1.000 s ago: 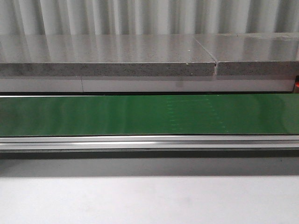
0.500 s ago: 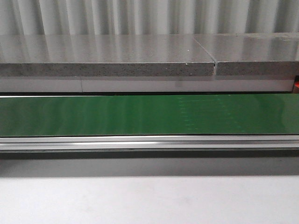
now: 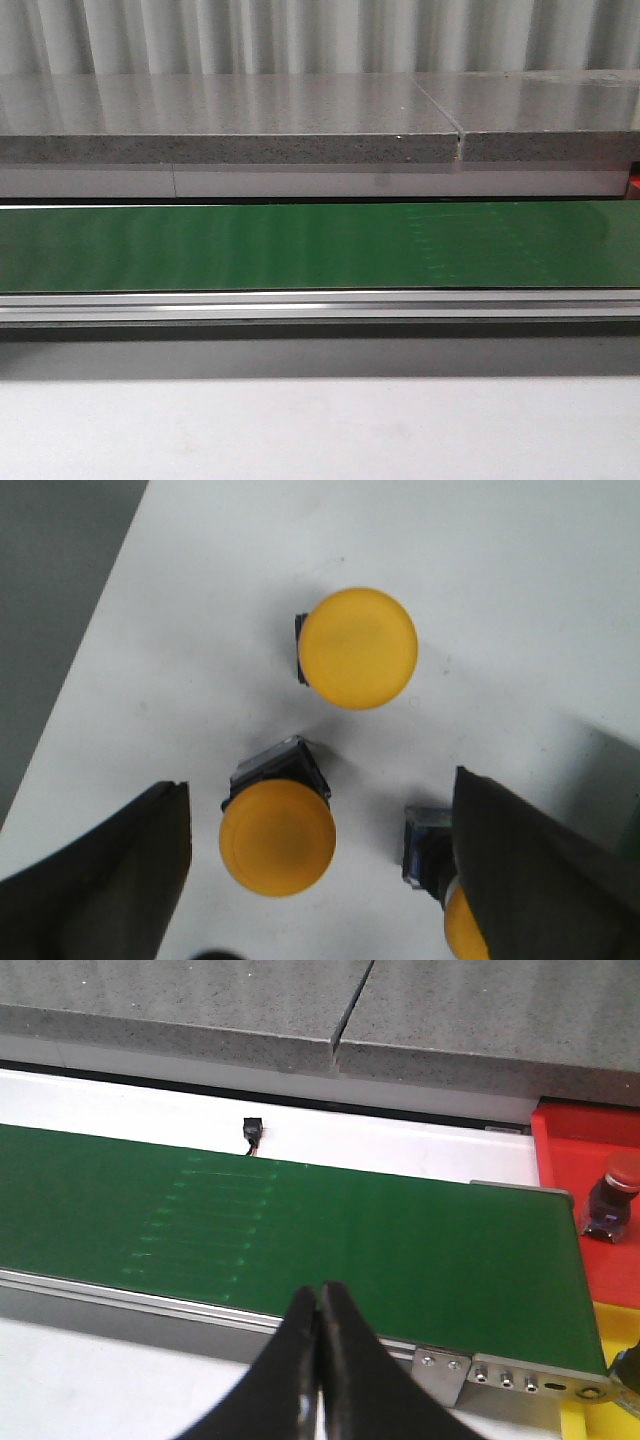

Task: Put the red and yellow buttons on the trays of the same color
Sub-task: 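Set the red button on the green belt and open the left gripper, then grasp a yellow push button from the table with the left gripper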

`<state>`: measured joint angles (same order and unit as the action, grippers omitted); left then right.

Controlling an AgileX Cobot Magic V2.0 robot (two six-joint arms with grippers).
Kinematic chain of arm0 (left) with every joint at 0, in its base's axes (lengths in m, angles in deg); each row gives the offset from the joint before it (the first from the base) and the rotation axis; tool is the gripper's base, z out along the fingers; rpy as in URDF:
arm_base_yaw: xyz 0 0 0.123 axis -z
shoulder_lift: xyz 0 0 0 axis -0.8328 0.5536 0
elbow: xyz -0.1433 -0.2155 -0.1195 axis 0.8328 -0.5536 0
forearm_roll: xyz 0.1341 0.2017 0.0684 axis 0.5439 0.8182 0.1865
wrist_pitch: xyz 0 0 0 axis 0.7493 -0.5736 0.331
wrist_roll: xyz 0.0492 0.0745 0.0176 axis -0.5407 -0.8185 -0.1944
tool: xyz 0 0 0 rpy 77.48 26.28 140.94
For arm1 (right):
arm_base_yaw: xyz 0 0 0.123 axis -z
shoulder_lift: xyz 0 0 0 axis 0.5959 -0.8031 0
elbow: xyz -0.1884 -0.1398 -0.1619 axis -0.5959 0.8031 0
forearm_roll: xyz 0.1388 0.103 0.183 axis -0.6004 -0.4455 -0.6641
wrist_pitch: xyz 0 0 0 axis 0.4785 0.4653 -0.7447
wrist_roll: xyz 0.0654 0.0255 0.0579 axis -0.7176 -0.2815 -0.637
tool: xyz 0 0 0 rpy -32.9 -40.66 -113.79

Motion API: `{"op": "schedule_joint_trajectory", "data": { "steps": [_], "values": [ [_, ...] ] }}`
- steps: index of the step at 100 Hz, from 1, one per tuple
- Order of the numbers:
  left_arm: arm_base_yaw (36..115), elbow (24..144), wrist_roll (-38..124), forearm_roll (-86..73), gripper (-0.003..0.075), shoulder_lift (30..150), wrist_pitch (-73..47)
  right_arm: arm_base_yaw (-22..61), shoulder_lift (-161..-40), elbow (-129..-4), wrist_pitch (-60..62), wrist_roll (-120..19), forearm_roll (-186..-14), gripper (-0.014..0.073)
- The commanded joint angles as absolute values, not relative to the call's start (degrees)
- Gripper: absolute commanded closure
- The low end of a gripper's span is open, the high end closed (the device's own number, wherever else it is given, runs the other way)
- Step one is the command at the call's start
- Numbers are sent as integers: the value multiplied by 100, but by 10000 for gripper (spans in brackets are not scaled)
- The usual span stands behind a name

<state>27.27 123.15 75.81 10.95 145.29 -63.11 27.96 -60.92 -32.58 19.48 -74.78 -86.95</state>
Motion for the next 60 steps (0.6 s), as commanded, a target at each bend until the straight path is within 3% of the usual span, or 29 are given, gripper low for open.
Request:
{"op": "schedule_joint_trajectory", "data": {
  "steps": [1,60],
  "values": [
    [2749,12654,7579,972,194,14357,-6051,2806,-6128,-3394,1529,-7423,-8639,660],
    [2863,12879,7473,638,194,15117,-5531,2806,-6128,-3394,1529,-7423,-8639,660]
  ]
}}
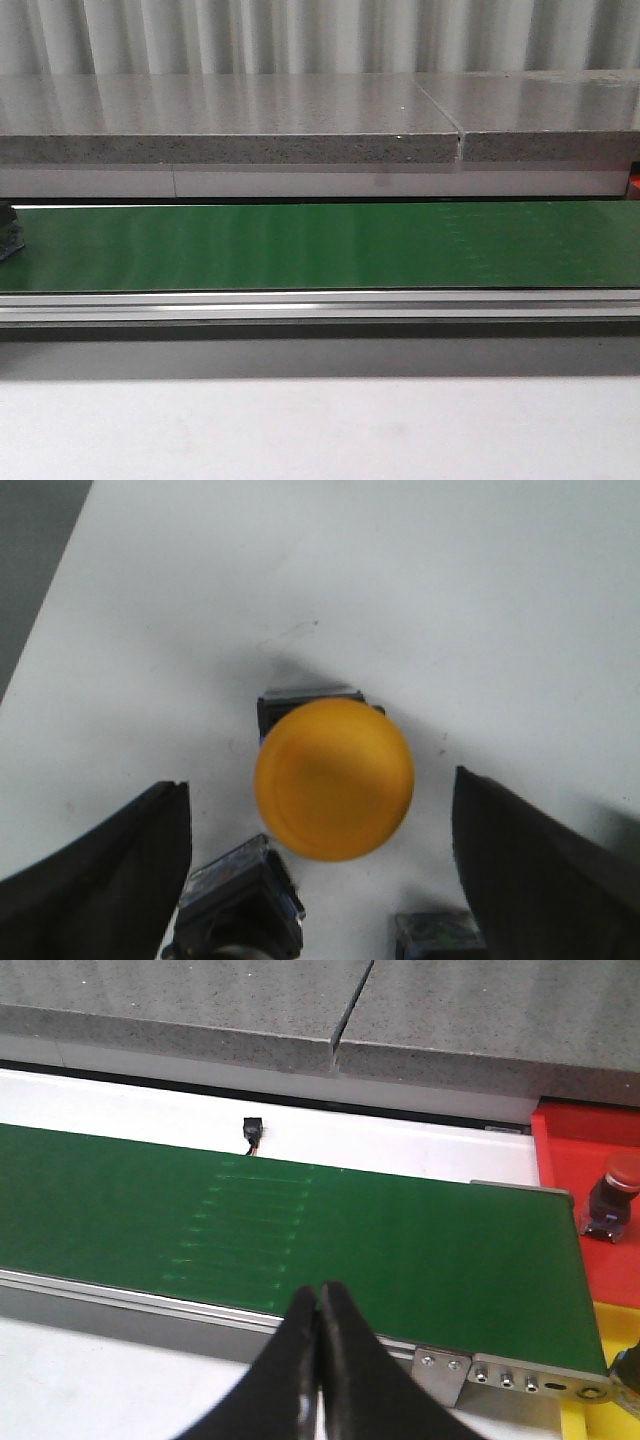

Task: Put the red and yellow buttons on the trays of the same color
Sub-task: 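Grasp a yellow push button from the table with the left gripper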

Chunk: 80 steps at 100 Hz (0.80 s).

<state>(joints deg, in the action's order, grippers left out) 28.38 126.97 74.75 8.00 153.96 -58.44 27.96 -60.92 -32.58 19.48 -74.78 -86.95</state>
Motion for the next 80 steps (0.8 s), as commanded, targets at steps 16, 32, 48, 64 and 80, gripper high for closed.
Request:
{"op": "schedule_joint_trajectory", "data": {
  "steps": [16,32,48,64,80],
  "values": [
    [2863,12879,7473,627,238,15167,-5368,2806,-6128,-3394,1529,-7423,-8639,660],
    [2863,12879,7473,627,408,15167,-5346,2806,-6128,-3394,1529,-7423,-8639,660],
    [2863,12879,7446,627,513,15167,-5323,2806,-6128,-3394,1529,-7423,-8639,660],
    [2863,12879,7348,627,513,15107,-5298,2806,-6128,-3394,1529,-7423,-8639,660],
    [2925,12855,7196,627,514,14770,-5271,2806,-6128,-3394,1529,-7423,-8639,660]
  ]
}}
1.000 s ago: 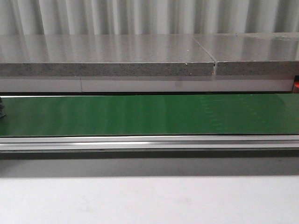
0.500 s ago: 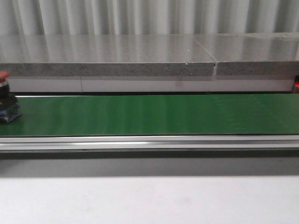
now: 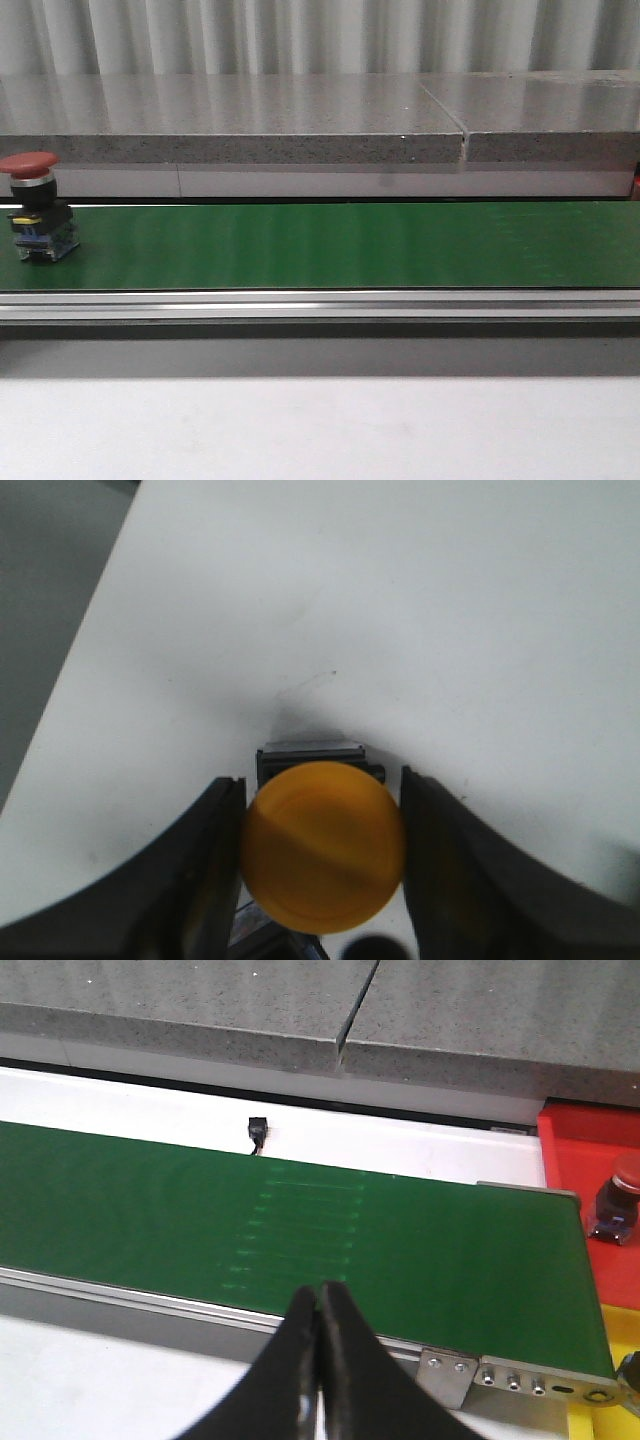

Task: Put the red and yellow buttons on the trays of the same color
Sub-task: 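Grasp a yellow push button from the table with the left gripper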

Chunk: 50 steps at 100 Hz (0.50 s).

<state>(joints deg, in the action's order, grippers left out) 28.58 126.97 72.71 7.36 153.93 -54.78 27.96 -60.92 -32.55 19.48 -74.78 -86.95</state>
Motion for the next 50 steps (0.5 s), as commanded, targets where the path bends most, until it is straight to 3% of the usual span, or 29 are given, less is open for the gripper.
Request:
{"op": "schedule_joint_trajectory", "data": {
  "steps": [1,50],
  "values": [
    [2925,12843,7171,627,514,14754,-5271,2806,-6128,-3394,1529,-7423,-8639,660],
    [3539,12387,7081,611,514,13477,-5360,2806,-6128,-3394,1529,-7423,-8639,660]
  ]
}}
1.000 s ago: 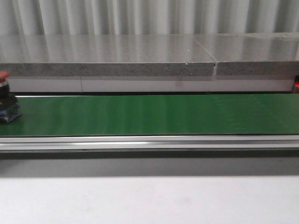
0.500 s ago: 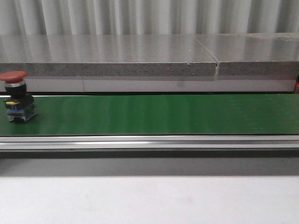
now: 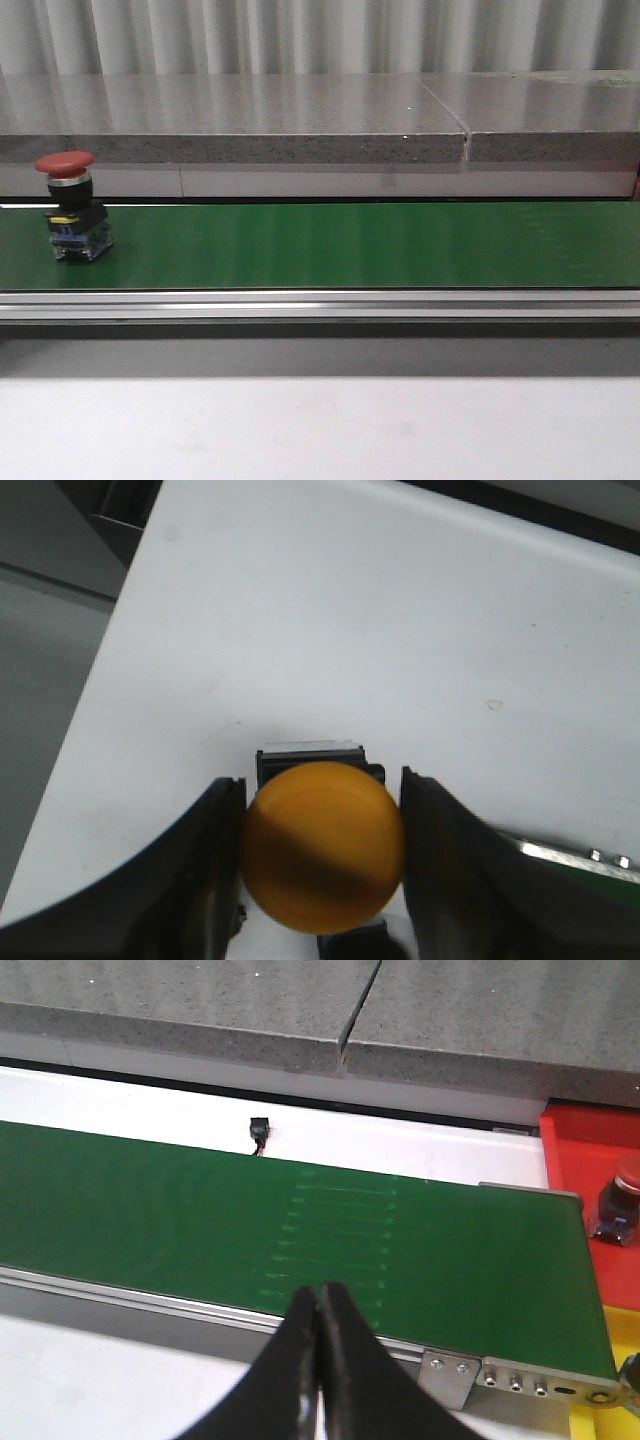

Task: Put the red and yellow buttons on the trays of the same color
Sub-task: 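Grasp a yellow push button from the table with the left gripper, then set the yellow button on the green belt and open the left gripper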

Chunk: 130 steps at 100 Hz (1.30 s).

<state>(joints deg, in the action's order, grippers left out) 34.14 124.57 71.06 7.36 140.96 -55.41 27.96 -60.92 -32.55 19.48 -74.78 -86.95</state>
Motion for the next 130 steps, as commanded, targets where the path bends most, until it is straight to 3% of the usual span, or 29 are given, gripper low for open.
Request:
{"op": "schedule_joint_trajectory", "data": {
  "steps": [1,43,97,111,130],
  "values": [
    [3556,12326,7081,611,514,13452,-5340,2806,-6128,-3394,1529,-7423,-8639,660],
    [4202,10225,7073,505,514,11777,-4749,2806,-6128,-3394,1529,-7423,-8639,660],
    [4618,9550,7073,518,500,11842,-4624,2806,-6128,-3394,1529,-7423,-8639,660],
    [4618,9550,7073,518,437,12025,-4714,2806,-6128,-3394,1529,-7423,-8639,660],
    [4618,9562,7073,449,186,12023,-4760,2806,-6128,-3394,1529,-7423,-8639,660]
  ]
}}
